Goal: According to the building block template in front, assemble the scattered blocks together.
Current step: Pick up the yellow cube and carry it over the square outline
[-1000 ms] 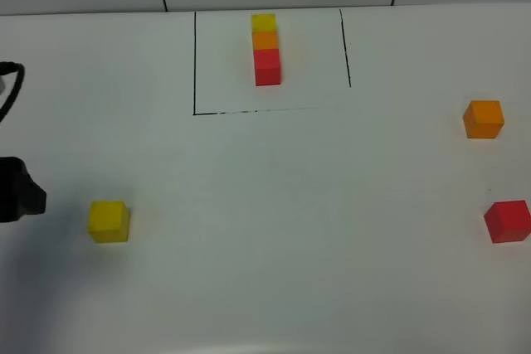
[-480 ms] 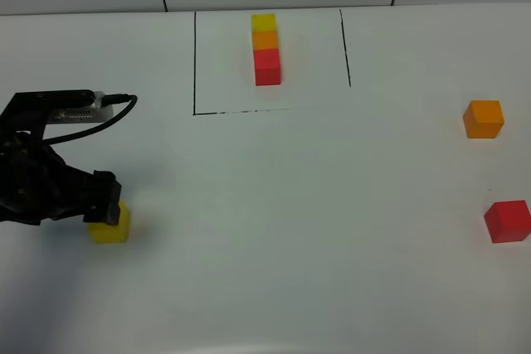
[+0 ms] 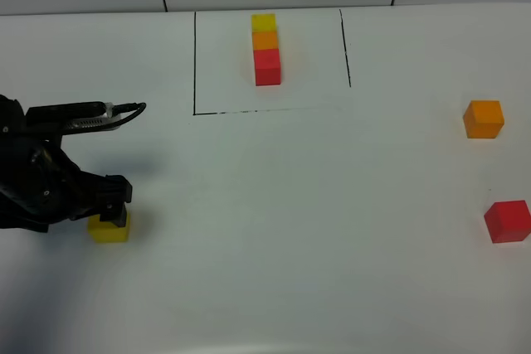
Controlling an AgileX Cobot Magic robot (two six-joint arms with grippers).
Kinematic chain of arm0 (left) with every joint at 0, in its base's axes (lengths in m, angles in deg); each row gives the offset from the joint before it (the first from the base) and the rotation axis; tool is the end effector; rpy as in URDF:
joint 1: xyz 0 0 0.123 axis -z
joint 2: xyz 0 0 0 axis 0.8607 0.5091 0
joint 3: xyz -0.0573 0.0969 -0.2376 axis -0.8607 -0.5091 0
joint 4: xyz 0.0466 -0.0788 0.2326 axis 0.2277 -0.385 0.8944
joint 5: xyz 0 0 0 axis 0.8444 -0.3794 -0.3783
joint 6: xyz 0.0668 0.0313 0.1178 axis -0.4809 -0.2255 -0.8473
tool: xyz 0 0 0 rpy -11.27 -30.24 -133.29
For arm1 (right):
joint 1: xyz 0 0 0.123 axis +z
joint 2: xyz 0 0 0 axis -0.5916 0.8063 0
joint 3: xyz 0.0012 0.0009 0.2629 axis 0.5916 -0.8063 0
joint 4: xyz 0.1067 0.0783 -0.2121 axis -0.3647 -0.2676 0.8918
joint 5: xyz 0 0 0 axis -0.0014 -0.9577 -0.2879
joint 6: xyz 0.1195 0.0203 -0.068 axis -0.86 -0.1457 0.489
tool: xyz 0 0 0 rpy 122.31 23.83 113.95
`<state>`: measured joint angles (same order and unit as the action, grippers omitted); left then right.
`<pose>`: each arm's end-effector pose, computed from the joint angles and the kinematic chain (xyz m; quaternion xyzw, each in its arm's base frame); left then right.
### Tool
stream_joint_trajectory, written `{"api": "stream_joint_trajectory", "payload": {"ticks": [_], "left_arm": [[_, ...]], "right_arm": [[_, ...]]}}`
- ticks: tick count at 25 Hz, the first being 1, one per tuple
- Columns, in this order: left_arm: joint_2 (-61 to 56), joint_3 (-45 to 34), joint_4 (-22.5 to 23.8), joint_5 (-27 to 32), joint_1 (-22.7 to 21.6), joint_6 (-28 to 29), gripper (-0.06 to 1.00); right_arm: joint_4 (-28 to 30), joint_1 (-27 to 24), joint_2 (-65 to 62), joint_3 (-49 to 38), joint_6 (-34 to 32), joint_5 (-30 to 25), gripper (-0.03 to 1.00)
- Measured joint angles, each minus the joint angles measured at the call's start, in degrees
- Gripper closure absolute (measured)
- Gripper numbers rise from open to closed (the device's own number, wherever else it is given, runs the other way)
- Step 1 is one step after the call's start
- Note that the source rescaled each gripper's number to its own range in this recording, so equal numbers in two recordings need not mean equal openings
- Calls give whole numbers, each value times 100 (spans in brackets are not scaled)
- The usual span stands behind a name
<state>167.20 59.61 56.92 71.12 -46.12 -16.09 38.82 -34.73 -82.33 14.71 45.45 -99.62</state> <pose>0.2756 -0.0662 0.0869 0.0159 0.9930 -0.0288 0.1133 0.0568 0.0031 0.2522 -0.0291 0.8556 0.0027 0.5169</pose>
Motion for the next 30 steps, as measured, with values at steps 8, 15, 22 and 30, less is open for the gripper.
{"api": "stream_joint_trajectory", "payload": {"ticks": [8,15,22,30], "left_arm": [[514,195,-15,-52,0,-59,7],[570,268,-9,-118,50,-109,7],[606,274,50,-153,154,-227,7],[948,282,133,-293,399,-23,8]], "right_arm": [[0,0,0,0,-11,0,9],[0,0,0,0,-11,0,9],[0,0,0,0,-12,0,9],[0,0,0,0,-12,0,9]]}}
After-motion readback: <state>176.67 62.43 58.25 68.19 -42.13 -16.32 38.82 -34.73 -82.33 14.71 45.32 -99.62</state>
